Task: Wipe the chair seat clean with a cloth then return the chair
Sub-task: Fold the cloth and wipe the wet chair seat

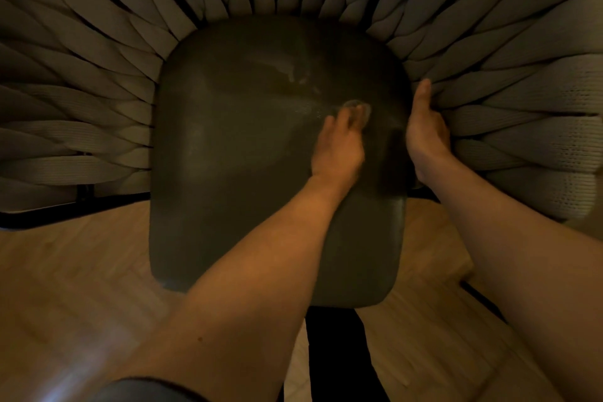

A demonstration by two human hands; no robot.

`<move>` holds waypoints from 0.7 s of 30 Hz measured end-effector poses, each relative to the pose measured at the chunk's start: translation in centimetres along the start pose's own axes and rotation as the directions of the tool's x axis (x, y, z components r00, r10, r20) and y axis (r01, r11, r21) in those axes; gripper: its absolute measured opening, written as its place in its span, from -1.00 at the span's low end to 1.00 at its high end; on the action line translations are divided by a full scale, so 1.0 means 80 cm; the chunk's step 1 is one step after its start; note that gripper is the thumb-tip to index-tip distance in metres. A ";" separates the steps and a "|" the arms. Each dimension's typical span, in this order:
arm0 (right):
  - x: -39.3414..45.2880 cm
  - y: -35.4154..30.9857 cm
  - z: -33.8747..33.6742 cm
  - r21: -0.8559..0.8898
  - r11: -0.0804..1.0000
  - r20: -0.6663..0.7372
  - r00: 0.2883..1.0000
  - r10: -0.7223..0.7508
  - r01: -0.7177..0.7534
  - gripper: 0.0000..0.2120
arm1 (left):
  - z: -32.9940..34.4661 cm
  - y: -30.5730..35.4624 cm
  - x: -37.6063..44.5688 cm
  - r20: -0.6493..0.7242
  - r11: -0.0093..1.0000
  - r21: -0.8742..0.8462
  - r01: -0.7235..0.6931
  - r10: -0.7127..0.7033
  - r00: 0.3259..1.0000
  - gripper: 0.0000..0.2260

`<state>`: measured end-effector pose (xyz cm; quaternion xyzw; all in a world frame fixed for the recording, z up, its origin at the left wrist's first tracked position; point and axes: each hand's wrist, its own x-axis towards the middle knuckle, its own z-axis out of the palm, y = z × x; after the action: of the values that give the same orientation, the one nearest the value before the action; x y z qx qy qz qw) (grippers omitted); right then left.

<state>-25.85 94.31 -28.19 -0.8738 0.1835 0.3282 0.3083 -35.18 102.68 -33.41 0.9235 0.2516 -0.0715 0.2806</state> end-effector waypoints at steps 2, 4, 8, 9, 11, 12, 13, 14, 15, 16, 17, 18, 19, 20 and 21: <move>0.001 0.002 0.000 -0.003 1.000 0.011 1.000 -0.015 0.015 -0.26 | 0.012 0.033 0.002 0.033 0.991 0.025 -0.132 0.131 0.991 -0.53; 0.004 0.005 0.001 0.003 0.999 0.037 0.998 -0.043 0.043 -0.28 | 0.028 0.053 0.003 0.102 0.966 0.010 -0.258 0.255 0.961 -0.57; 0.008 0.009 0.001 -0.060 0.992 0.069 0.992 -0.110 0.114 -0.36 | 0.034 0.060 0.005 0.184 0.987 -0.013 -0.162 0.162 0.970 -0.55; 0.008 0.009 0.000 -0.080 0.988 0.073 0.989 -0.125 0.131 -0.37 | 0.029 0.057 0.005 0.190 0.985 0.008 -0.173 0.169 0.967 -0.55; 0.007 0.008 -0.002 -0.121 0.981 0.088 0.986 -0.141 0.151 -0.41 | 0.016 0.053 0.006 0.168 0.973 0.077 -0.219 0.204 0.965 -0.52; 0.006 0.007 -0.003 -0.144 0.976 0.092 0.984 -0.151 0.163 -0.42 | 0.009 0.050 0.007 0.147 0.967 0.112 -0.229 0.212 0.966 -0.52; 0.004 0.007 -0.004 -0.165 0.968 0.088 0.980 -0.176 0.189 -0.44 | 0.006 0.045 0.009 0.127 0.966 0.137 -0.221 0.204 0.971 -0.52; 0.003 0.005 -0.006 -0.186 0.954 0.069 0.972 -0.227 0.236 -0.45 | 0.003 0.038 0.010 0.118 0.965 0.157 -0.210 0.193 0.974 -0.54; 0.003 0.002 -0.007 -0.206 0.934 0.043 0.957 -0.288 0.291 -0.45 | -0.003 0.031 0.011 0.115 0.965 0.168 -0.201 0.183 0.976 -0.56; 0.003 -0.003 -0.007 -0.226 0.914 0.017 0.940 -0.341 0.336 -0.44 | -0.010 0.021 0.013 0.113 0.966 0.177 -0.186 0.168 0.979 -0.57; 0.004 -0.008 -0.008 -0.243 0.904 -0.001 0.932 -0.363 0.352 -0.42 | -0.016 0.010 0.015 0.102 0.969 0.183 -0.167 0.151 0.983 -0.57; 0.005 -0.014 -0.007 -0.252 0.905 -0.003 0.935 -0.355 0.343 -0.40 | -0.023 -0.002 0.018 0.088 0.970 0.193 -0.146 0.131 0.988 -0.56; 0.007 -0.019 -0.005 -0.254 0.914 0.011 0.946 -0.323 0.315 -0.37 | -0.030 -0.015 0.019 0.072 0.970 0.210 -0.124 0.111 0.991 -0.56; 0.010 -0.022 -0.001 -0.257 0.922 0.035 0.956 -0.292 0.291 -0.35 | -0.036 -0.027 0.020 0.060 0.967 0.232 -0.102 0.091 0.994 -0.55; 0.013 -0.024 0.004 -0.268 0.922 0.060 0.960 -0.272 0.278 -0.31 | -0.040 -0.040 0.019 0.049 0.964 0.251 -0.083 0.073 0.996 -0.55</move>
<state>-24.24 95.77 -28.29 -0.9215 0.0085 0.3133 0.2294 -35.47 107.40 -32.69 0.9593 0.1984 -0.1099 0.1682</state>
